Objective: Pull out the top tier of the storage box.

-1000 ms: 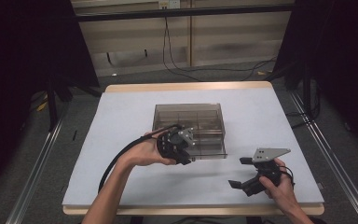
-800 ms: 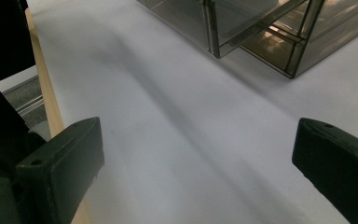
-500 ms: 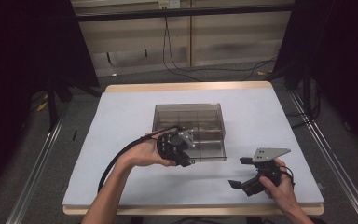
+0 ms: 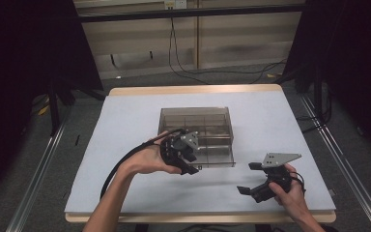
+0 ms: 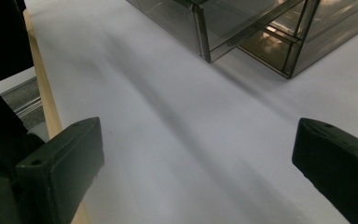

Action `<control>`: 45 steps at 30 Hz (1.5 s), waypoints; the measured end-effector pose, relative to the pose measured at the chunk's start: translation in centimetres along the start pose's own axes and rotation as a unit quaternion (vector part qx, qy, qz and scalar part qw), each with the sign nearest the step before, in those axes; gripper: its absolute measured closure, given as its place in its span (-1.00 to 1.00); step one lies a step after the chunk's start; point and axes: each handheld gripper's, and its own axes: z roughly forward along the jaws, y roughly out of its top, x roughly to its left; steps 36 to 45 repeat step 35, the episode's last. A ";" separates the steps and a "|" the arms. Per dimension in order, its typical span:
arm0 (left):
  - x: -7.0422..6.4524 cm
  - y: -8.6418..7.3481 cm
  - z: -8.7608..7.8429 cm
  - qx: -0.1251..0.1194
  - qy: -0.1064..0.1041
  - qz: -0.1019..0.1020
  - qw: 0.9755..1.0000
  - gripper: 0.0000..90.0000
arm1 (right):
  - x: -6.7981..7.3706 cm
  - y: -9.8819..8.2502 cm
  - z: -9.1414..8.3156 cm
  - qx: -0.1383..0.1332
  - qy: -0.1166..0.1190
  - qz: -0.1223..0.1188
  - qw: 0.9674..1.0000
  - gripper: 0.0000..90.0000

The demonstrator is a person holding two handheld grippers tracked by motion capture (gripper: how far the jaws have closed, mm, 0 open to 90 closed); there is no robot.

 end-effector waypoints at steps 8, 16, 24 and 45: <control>-0.1 -1.3 -0.9 -0.032 0.074 -0.022 0.997 -0.47 | 0.0 0.1 0.2 0.003 -0.001 -0.001 1.000 -0.96; -0.9 -3.2 -2.6 -0.102 0.130 -0.071 0.984 -0.71 | 0.0 0.1 0.2 0.002 -0.001 -0.001 1.000 -0.96; -3.0 -8.2 -3.0 -0.167 0.191 -0.134 0.958 -0.74 | 0.0 0.1 0.2 0.003 0.000 0.000 1.000 -0.96; -4.7 -14.1 -4.4 -0.253 0.227 -0.186 0.922 -0.12 | 0.1 0.1 0.1 0.002 0.000 -0.002 1.000 -0.96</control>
